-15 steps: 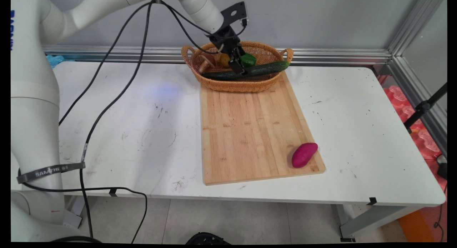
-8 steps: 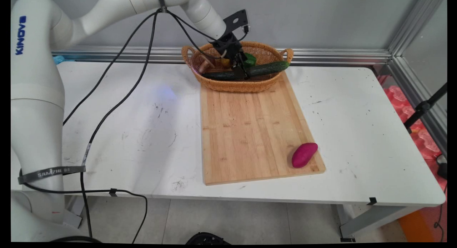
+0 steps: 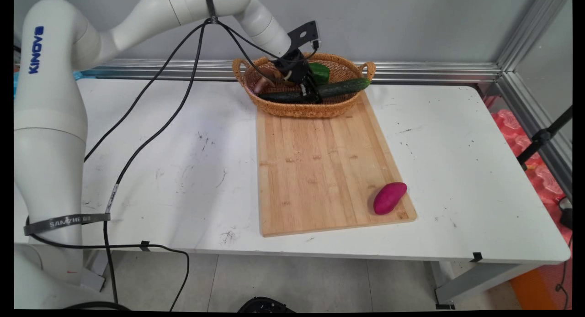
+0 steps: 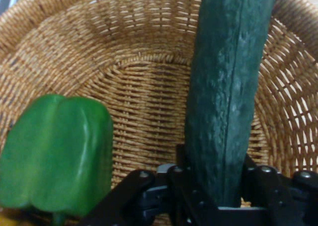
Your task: Place the picked object on the cutting board
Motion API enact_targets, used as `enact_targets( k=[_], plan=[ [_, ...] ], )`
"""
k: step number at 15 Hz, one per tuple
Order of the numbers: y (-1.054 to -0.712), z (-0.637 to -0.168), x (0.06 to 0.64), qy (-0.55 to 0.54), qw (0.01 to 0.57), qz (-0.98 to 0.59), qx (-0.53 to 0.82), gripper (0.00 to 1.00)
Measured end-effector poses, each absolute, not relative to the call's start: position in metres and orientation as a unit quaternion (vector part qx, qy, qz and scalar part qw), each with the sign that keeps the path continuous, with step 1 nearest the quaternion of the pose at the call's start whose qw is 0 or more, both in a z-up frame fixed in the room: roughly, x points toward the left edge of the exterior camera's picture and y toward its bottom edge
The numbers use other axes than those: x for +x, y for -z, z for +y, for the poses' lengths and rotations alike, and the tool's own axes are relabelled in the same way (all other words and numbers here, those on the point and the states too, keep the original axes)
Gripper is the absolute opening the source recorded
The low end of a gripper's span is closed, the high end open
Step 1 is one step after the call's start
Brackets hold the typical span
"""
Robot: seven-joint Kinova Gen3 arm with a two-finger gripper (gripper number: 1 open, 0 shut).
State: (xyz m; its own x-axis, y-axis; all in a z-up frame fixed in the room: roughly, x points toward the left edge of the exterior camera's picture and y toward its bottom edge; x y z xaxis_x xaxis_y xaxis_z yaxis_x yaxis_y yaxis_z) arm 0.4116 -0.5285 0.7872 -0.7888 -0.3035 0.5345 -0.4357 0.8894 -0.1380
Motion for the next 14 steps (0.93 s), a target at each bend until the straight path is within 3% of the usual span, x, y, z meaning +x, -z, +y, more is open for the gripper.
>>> enact_targets(
  k=[7, 14],
  plan=[
    [-0.794, -0.528, 0.410, -0.126, 0.260, -0.938, 0.194, 0.00],
    [-0.838, -0.522, 0.398, -0.151, 0.263, -0.933, 0.196, 0.00]
  ],
)
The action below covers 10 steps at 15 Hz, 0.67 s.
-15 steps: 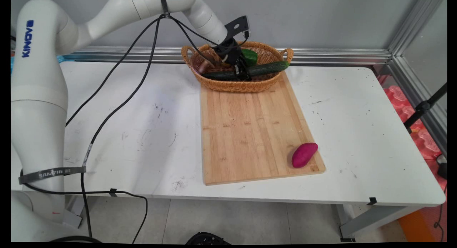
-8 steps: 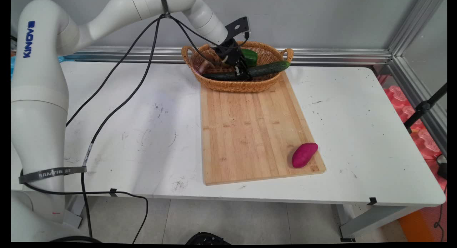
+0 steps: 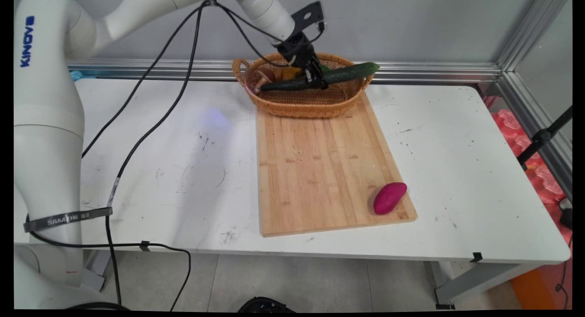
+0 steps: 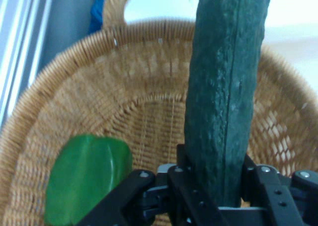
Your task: Place the picked object on the cutting board
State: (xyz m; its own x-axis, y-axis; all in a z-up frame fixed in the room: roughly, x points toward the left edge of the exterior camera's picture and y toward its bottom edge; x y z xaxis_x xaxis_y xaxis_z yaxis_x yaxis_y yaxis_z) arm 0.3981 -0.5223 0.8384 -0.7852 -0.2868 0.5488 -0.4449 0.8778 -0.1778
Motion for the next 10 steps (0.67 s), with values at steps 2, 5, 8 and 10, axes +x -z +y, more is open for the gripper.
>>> enact_targets(
  k=[2, 5, 8, 10],
  plan=[
    [-0.854, -0.517, 0.386, -0.155, 0.267, -0.931, 0.195, 0.00],
    [-0.875, -0.504, 0.360, -0.158, 0.272, -0.929, 0.195, 0.00],
    [-0.889, -0.490, 0.335, -0.156, 0.274, -0.927, 0.201, 0.00],
    [-0.897, -0.477, 0.318, -0.153, 0.273, -0.926, 0.210, 0.00]
  ],
)
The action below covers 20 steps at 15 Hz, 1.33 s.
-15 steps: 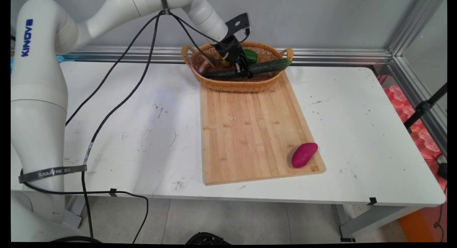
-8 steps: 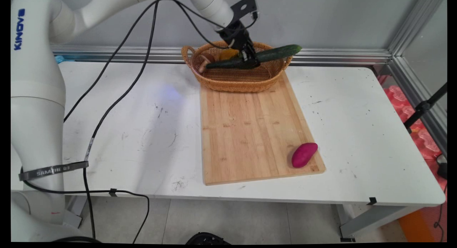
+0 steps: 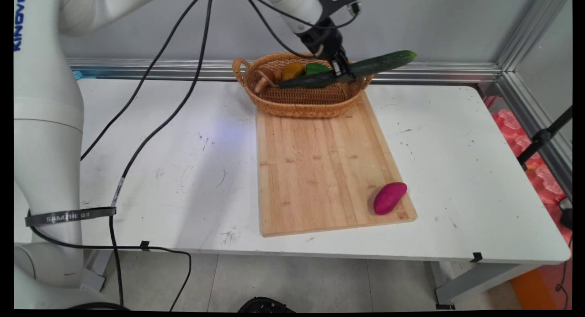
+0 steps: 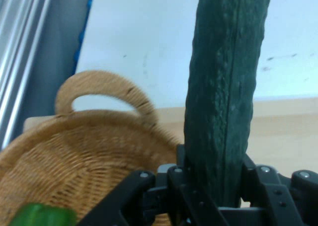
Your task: Place the picked object on the cutting board
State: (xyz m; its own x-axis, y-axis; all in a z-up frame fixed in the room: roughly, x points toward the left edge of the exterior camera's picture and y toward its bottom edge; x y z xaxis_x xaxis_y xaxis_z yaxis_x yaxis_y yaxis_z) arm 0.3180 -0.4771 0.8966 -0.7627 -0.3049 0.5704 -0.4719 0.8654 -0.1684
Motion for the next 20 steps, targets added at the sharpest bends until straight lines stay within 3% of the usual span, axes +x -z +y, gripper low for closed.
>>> enact_targets(
  k=[9, 20],
  plan=[
    [-0.895, -0.422, 0.272, -0.132, 0.261, -0.921, 0.256, 0.00],
    [-0.829, -0.338, 0.249, -0.084, 0.239, -0.918, 0.305, 0.00]
  ],
)
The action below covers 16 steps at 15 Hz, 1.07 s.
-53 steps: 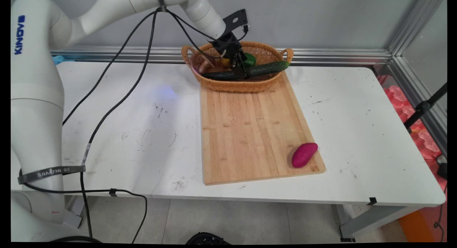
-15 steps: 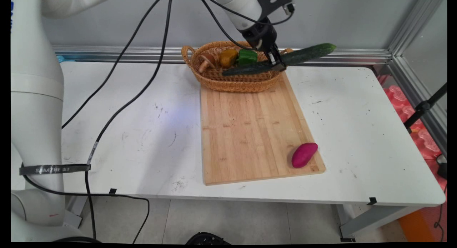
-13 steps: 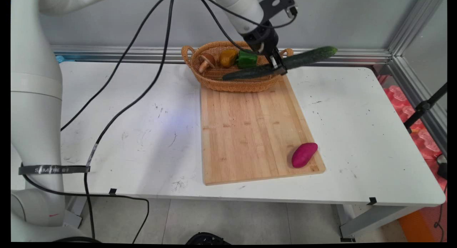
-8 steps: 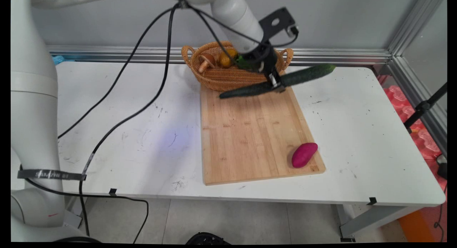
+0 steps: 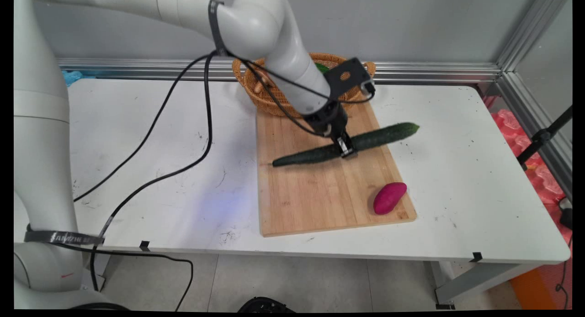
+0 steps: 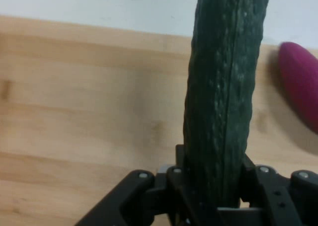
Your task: Place the picked object on the cutting board
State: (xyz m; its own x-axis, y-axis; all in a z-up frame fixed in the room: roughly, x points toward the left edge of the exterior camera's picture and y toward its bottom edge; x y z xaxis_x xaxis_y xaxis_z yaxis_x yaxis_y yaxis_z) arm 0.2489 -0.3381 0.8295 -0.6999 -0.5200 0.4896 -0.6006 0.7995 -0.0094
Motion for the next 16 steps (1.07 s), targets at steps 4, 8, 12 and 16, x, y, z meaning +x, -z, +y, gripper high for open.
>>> enact_targets(
  k=[4, 8, 12, 16],
  plan=[
    [-0.816, -0.322, 0.241, -0.073, 0.238, -0.917, 0.311, 0.00],
    [-0.802, -0.305, 0.232, -0.061, 0.239, -0.916, 0.317, 0.00],
    [-0.792, -0.296, 0.229, -0.056, 0.238, -0.914, 0.325, 0.00],
    [-0.782, -0.293, 0.229, -0.055, 0.236, -0.912, 0.331, 0.00]
  ],
)
